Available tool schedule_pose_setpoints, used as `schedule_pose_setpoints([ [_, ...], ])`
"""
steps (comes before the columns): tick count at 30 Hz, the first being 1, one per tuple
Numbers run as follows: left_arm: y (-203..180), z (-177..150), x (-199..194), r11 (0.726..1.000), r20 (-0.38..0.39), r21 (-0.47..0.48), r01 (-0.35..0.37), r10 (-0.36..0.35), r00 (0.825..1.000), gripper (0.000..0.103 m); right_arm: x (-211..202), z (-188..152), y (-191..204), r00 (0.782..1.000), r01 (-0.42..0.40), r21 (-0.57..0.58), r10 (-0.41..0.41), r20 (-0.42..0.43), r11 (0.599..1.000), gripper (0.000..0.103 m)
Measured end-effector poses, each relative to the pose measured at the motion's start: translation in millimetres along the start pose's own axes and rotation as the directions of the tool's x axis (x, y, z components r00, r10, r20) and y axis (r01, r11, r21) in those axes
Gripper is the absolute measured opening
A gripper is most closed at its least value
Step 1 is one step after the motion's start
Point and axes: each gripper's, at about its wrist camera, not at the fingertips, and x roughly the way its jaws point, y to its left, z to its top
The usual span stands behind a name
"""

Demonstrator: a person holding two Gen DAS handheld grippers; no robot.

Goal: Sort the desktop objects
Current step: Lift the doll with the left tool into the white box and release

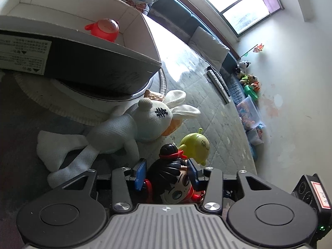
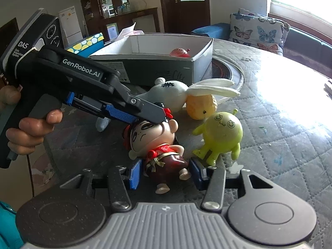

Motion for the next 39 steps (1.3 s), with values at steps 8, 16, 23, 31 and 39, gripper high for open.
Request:
schedule_pose_setpoints([
  [8, -7.3, 9.0, -24.9, 1.0, 0.071, 0.013, -0.013, 0.012, 0.997, 0.042, -6.2, 21.7, 7.3, 0.999, 0.007, -0.062, -0.005, 0.034, 0.998, 0.046],
  [16, -4.0, 15.9, -37.8, 1.0, 0.098, 0.006, -0.022, 0.021, 0.995, 0.041, -0.5, 32.8, 13.2, 0.999, -0.01, -0.079, 0.014, 0.043, 0.997, 0.046],
  [23, -12.8, 45.8, -63.2, 1.0, 0.193, 0.025, -0.014, 0.009, 0.981, 0.04, -6.8, 71.2, 16.6, 0.993, 0.005, -0.133, 0.011, 0.116, 0.991, 0.046],
  [31, 2.5, 108.1, -76.0, 0.999, 0.283, 0.004, -0.042, 0.039, 0.958, 0.04, 20.1, 135.7, 13.6, 0.985, -0.001, -0.183, 0.033, 0.169, 0.983, 0.046],
  [39, 46.7, 153.5, -55.6, 0.993, 0.268, -0.087, -0.074, 0.095, 0.959, 0.039, 83.0, 184.5, 1.0, 0.994, -0.034, -0.2, 0.054, 0.096, 0.979, 0.046],
])
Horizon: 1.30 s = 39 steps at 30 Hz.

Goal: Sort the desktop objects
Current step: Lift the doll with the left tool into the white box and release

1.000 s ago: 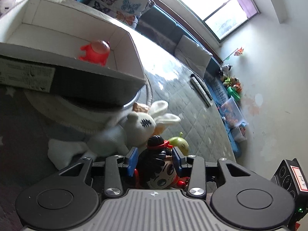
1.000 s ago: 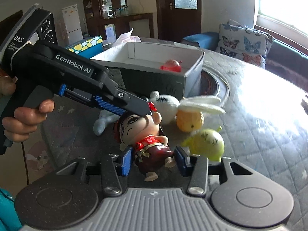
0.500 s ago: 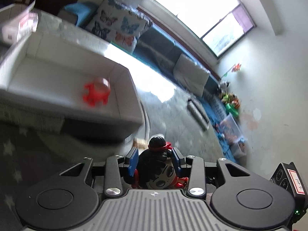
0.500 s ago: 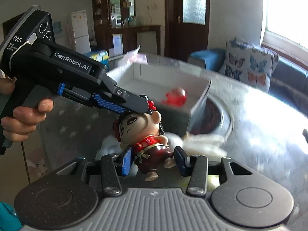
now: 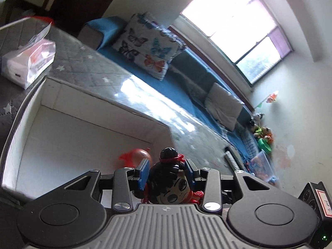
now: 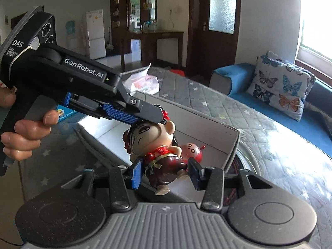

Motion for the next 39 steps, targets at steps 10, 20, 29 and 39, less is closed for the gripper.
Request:
schedule_pose_setpoints([
  [10, 41.5, 6.9, 46.9, 0.996, -0.085, -0.074, -0.059, 0.052, 0.995, 0.039, 54.0, -2.7, -16.6, 0.989, -0.053, 0.036, 0.057, -0.134, 0.998, 0.045],
  [20, 55.3, 2.3, 55.7, 0.992, -0.112, -0.109, -0.068, 0.055, 0.992, 0.039, 71.1, -4.2, -25.1, 0.975, -0.08, 0.06, 0.09, -0.204, 0.995, 0.045],
  [29, 45.1, 2.4, 47.8, 0.994, -0.092, -0.079, -0.079, 0.072, 0.993, 0.039, 63.7, -6.5, -23.1, 0.979, -0.058, 0.058, 0.068, -0.192, 0.997, 0.047],
  [39, 22.2, -5.7, 26.5, 0.996, -0.059, -0.013, -0.086, 0.085, 0.995, 0.039, 32.2, -6.5, -18.4, 0.991, -0.041, 0.054, 0.047, -0.121, 0.998, 0.048],
])
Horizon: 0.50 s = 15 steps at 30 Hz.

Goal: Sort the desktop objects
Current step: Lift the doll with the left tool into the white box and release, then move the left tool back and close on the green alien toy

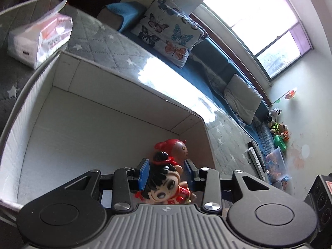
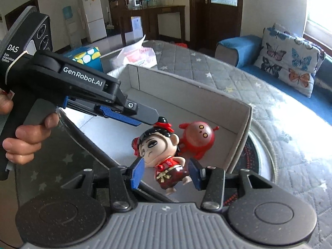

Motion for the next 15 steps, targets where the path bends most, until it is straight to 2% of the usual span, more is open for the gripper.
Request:
schedule_pose_setpoints([
  [6, -18.5, -20.9, -19.8, 0.998, 0.014, 0.059, 0.006, -0.007, 1.0, 0.039, -31.8, -16.8, 5.3, 0.999, 0.025, 0.005, -0.025, 0.044, 1.0, 0.052],
  [12, -40.9, -51.6, -33.7, 0.993, -0.005, 0.112, 0.046, -0.045, 0.999, 0.039, -63.1, -44.1, 7.5, 0.996, 0.055, 0.028, -0.057, 0.072, 0.998, 0.053],
  [15, -51.4, -66.9, -38.3, 0.989, -0.013, 0.133, 0.066, -0.065, 0.998, 0.039, -78.6, -59.6, 7.9, 0.994, 0.073, 0.041, -0.077, 0.084, 0.996, 0.06],
])
